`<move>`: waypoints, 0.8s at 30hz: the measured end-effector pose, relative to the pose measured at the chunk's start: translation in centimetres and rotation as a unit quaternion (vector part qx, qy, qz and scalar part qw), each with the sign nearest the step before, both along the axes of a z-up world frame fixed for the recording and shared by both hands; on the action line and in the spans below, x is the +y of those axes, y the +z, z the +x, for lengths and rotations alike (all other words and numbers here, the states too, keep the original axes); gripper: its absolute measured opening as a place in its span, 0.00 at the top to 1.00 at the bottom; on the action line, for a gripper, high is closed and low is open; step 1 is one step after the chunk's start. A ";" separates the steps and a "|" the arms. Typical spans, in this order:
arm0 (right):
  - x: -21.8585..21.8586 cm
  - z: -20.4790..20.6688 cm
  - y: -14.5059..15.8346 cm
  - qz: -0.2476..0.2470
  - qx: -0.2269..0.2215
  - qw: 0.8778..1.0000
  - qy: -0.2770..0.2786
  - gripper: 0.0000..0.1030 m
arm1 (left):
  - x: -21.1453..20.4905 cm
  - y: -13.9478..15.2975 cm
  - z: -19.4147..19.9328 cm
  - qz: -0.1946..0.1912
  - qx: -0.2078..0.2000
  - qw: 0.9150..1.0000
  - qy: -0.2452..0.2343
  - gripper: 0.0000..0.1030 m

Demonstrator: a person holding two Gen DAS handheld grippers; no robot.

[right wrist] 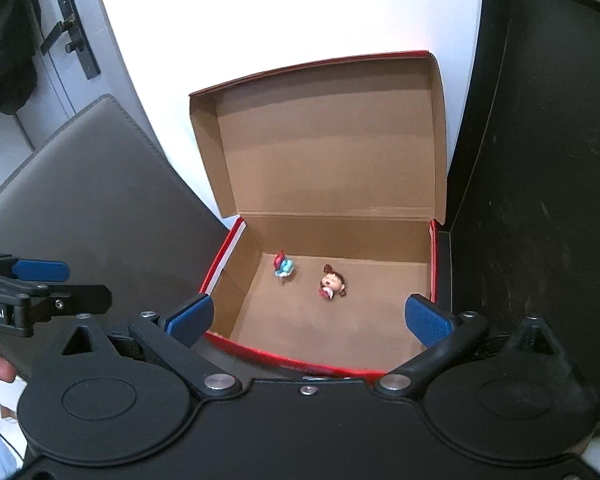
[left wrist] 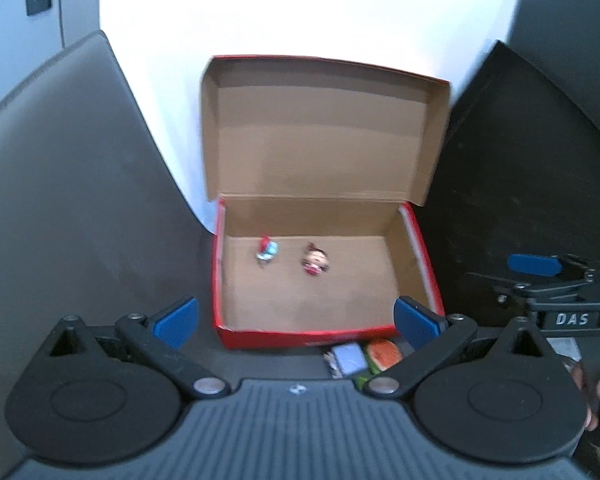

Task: Organize objects
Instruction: 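Raise both open tools up and back out of the shoebox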

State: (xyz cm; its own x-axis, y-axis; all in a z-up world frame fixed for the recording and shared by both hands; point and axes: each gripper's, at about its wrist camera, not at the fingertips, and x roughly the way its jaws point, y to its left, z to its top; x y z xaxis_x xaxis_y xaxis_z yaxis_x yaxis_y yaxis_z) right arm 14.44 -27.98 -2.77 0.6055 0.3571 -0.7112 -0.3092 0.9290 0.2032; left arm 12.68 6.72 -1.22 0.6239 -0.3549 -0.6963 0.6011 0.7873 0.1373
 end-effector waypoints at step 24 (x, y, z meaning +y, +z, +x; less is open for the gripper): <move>-1.5 -7.4 -0.7 0.032 0.045 0.998 -0.017 0.00 | 1.2 -1.6 -5.4 0.028 0.003 0.999 -0.029 0.00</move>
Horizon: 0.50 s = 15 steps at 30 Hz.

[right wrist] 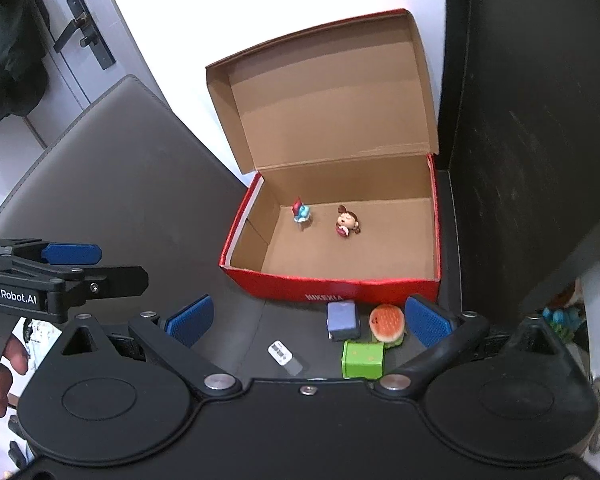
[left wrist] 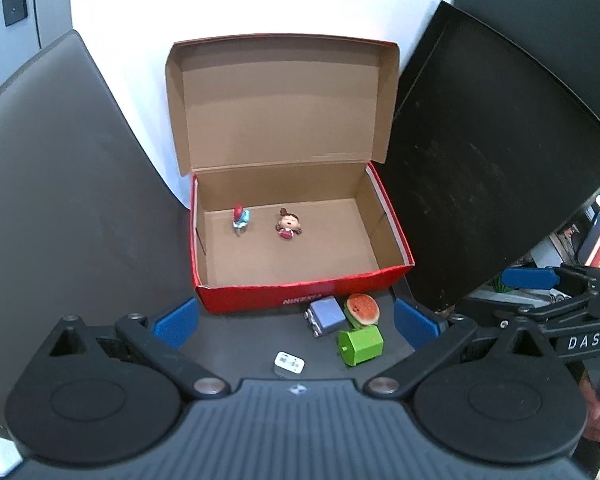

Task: Organize objects
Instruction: 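Raise both open tools up and back out of the shoebox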

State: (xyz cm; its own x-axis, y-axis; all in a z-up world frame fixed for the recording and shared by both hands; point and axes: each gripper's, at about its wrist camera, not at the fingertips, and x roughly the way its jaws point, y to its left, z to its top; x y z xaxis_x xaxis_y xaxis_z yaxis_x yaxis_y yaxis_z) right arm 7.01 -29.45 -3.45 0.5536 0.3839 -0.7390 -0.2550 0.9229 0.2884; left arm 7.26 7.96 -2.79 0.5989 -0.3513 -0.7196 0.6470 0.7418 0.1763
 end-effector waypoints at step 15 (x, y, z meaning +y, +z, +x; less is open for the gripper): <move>-0.4 -2.2 -2.4 -0.007 0.019 1.000 -0.005 0.00 | 0.0 -2.6 -1.0 0.018 0.026 0.999 0.006 0.00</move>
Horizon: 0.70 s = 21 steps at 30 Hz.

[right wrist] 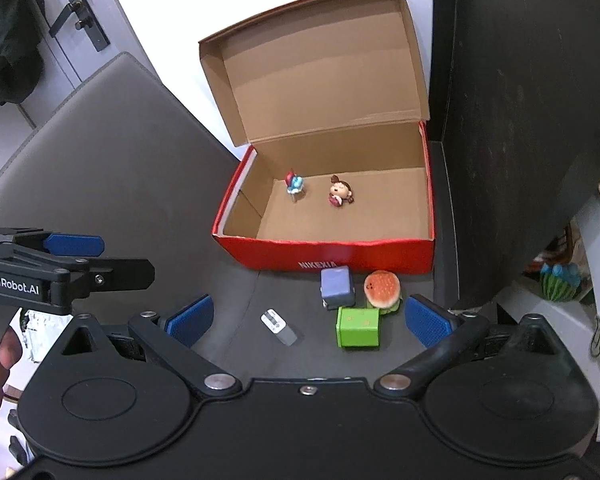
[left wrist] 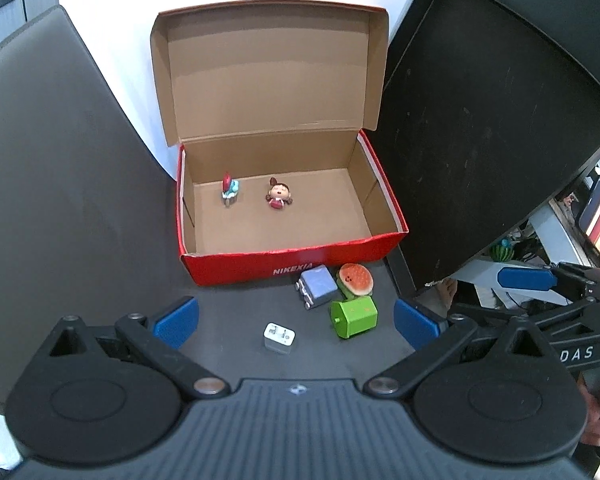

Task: Organize objects
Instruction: 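Raise both open tools up and back out of the shoebox, then move the left tool toward the lavender cube while the right tool approaches the green cube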

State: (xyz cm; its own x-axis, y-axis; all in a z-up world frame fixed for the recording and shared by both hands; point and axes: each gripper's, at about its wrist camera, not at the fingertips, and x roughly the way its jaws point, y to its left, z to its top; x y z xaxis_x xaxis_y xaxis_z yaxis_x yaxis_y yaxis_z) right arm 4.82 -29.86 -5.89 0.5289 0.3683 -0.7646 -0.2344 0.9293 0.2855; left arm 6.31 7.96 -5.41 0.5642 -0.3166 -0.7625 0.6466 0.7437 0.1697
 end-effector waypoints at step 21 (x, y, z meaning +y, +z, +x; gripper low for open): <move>-0.8 0.8 -4.1 -0.013 0.028 0.999 -0.021 0.00 | -0.9 -3.2 2.2 0.007 0.027 0.999 0.035 0.00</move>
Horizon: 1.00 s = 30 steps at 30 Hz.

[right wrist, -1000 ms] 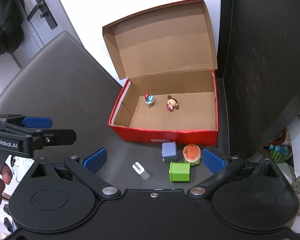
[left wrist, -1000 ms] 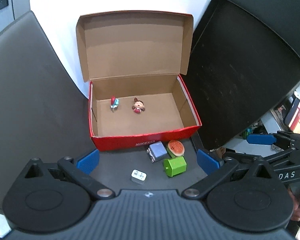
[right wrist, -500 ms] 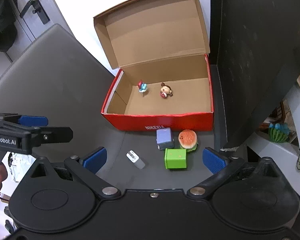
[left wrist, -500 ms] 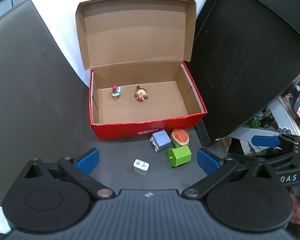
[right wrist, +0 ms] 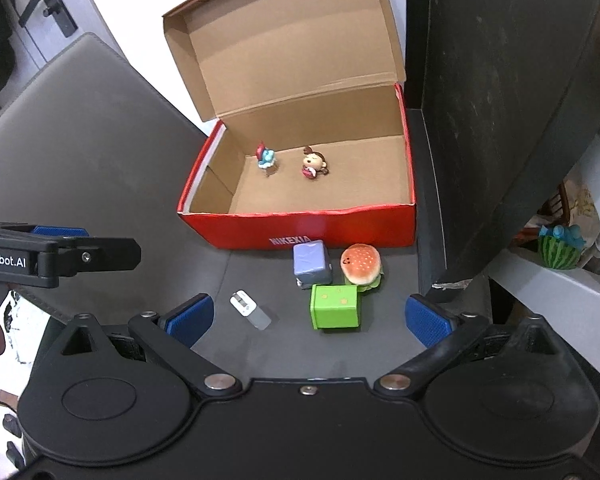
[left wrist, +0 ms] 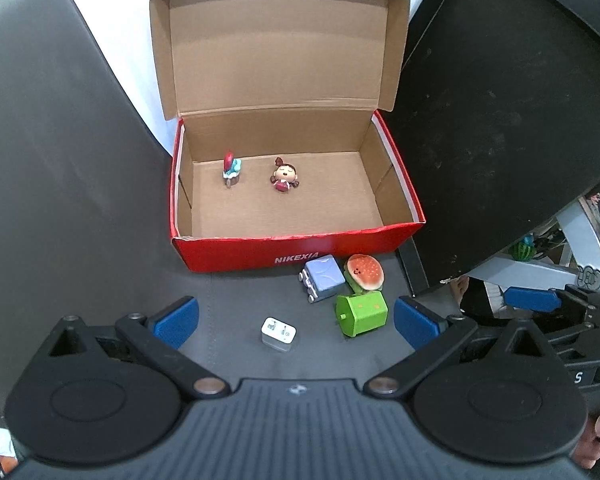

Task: Organize objects
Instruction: 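Move the left tool toward the lavender cube while the right tool approaches the green cube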

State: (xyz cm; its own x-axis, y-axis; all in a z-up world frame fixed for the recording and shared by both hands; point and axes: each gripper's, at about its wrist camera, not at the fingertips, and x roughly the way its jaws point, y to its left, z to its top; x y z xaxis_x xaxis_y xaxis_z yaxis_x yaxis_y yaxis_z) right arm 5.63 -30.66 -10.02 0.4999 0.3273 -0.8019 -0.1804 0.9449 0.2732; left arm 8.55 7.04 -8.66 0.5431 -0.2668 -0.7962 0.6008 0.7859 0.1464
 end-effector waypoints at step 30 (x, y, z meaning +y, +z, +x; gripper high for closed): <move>0.4 4.4 -5.8 0.025 0.037 0.999 -0.022 0.06 | -1.6 -4.2 6.4 -0.029 0.040 0.998 0.049 0.03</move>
State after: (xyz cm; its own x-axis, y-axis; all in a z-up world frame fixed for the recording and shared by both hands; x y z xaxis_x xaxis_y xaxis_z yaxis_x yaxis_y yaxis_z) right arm 10.05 -30.22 -15.82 0.4538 0.3469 -0.8208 -0.1166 0.9363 0.3312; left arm 14.94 5.41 -12.88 0.5040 -0.2620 -0.8230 0.5291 0.8468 0.0545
